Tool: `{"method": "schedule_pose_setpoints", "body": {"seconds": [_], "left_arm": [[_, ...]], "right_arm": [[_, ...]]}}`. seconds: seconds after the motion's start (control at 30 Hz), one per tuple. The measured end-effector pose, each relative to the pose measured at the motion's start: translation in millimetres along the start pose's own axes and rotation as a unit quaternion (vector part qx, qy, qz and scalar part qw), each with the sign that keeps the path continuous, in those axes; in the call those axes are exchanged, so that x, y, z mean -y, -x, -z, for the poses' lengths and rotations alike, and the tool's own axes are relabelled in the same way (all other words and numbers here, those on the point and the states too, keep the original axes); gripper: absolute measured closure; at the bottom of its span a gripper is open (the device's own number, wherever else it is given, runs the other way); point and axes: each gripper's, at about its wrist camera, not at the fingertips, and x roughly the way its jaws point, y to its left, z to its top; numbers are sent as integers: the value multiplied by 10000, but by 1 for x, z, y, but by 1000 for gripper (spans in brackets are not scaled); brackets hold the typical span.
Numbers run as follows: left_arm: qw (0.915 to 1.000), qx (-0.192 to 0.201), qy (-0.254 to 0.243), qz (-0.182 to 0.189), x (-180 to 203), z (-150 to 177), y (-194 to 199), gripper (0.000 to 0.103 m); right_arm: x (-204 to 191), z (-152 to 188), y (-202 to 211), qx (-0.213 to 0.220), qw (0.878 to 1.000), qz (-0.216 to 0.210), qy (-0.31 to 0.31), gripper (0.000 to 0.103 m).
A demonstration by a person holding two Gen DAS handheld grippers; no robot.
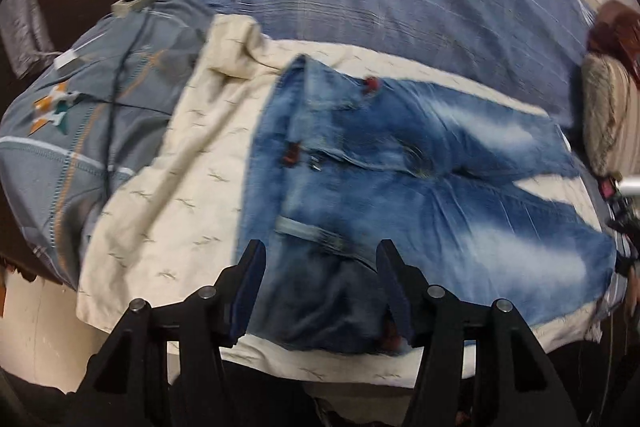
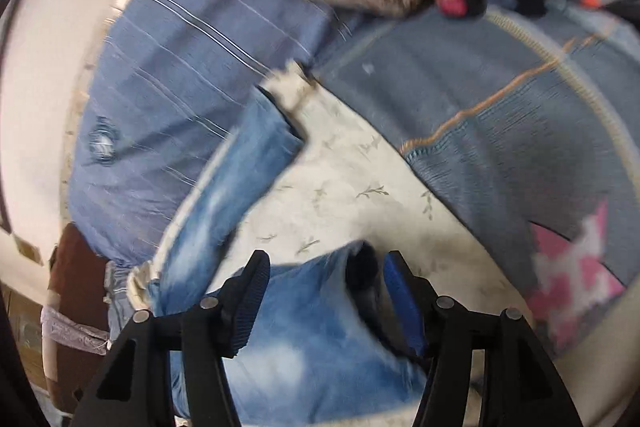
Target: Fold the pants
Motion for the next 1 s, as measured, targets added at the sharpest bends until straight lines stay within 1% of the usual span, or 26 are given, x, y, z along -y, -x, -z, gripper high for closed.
{"method": "schedule_pose_setpoints", "body": {"seconds": [0.03, 0.07, 0.1, 0.13, 0.17, 0.2, 0.23, 0.3, 0.37, 0.43, 0.47, 0.5, 0.53, 0.57, 0.6, 0.63, 0.67, 0.7, 0.73, 0.77, 0.8, 0.83, 0.87, 0.93, 0.97, 1.0], "left_arm": [[10000, -45, -74, 1, 5, 3, -2, 45], [9999, -82, -137, -25, 8, 6, -5, 45], [9998, -111, -171, -66, 9, 8, -6, 45], [9997, -136, -179, -95, 9, 9, -8, 45], [9996, -165, -171, -122, 8, 10, -9, 45], [9996, -202, -134, -141, 7, 10, -10, 45], [9996, -217, -105, -137, 6, 9, -10, 45], [9997, -210, -69, -100, 5, 8, -10, 45], [9997, -181, -105, -129, 7, 8, -8, 45], [9996, -180, -146, -143, 10, 8, -8, 45], [9996, -192, -151, -132, 11, 7, -8, 45], [9996, -200, -151, -115, 12, 8, -8, 45], [9996, -200, -156, -96, 12, 8, -8, 45], [9996, -194, -166, -93, 12, 9, -7, 44], [9996, -192, -175, -97, 12, 10, -7, 44], [9996, -187, -179, -100, 11, 10, -6, 44], [9996, -183, -173, -102, 9, 9, -7, 44], [9996, -184, -164, -108, 8, 9, -7, 44], [9997, -187, -139, -117, 7, 8, -8, 44], [9997, -191, -117, -116, 6, 7, -9, 44], [9997, -199, -95, -101, 6, 7, -11, 44], [9997, -203, -93, -91, 7, 6, -12, 44], [9997, -204, -101, -86, 8, 6, -13, 44], [9996, -230, -142, -74, 11, 7, -15, 44], [9995, -254, -171, -71, 12, 8, -16, 44], [9994, -272, -197, -87, 13, 8, -17, 44]], "right_arm": [[6, -1, -11, -234, 9996, 7, -177, 40], [9, 0, -22, -498, 9982, -102, -333, 41], [6, 2, -27, -586, 9977, -156, -308, 41], [-1, 2, -27, -520, 9985, -132, -141, 47], [-10, 3, -24, -403, 9990, -146, 136, 66], [-15, 4, -21, -338, 9989, -190, 246, 73], [-22, 6, -16, -180, 9988, -252, 367, 74], [-39, 11, 1, 230, 9956, -395, 822, 75], [-58, 22, 18, 639, 9866, -375, 1455, 75], [-68, 29, 26, 917, 9767, -152, 1932, 75], [-72, 29, 21, 1021, 9722, 153, 2100, 75], [-70, 28, 17, 1114, 9655, 677, 2255, 72], [-63, 25, 14, 1204, 9610, 1016, 2274, 72], [-54, 20, 16, 1334, 9590, 1282, 2146, 72], [-42, 15, 21, 1432, 9596, 1435, 1949, 72], [-27, 9, 29, 1541, 9636, 1501, 1587, 72], [-12, 5, 38, 1622, 9697, 1383, 1191, 72], [-2, 4, 46, 1669, 9747, 1160, 924, 72], [4, 4, 52, 1653, 9786, 912, 819, 72], [2, 7, 55, 1581, 9798, 784, 944, 72], [-5, 11, 55, 1529, 9790, 775, 1105, 72], [-13, 16, 53, 1428, 9779, 742, 1333, 72], [-22, 22, 48, 1250, 9783, 615, 1536, 72], [-35, 28, 34, 906, 9813, 356, 1661, 72], [-40, 29, 23, 733, 9833, 301, 1641, 72], [-41, 29, 12, 597, 9843, 359, 1620, 72]]}}
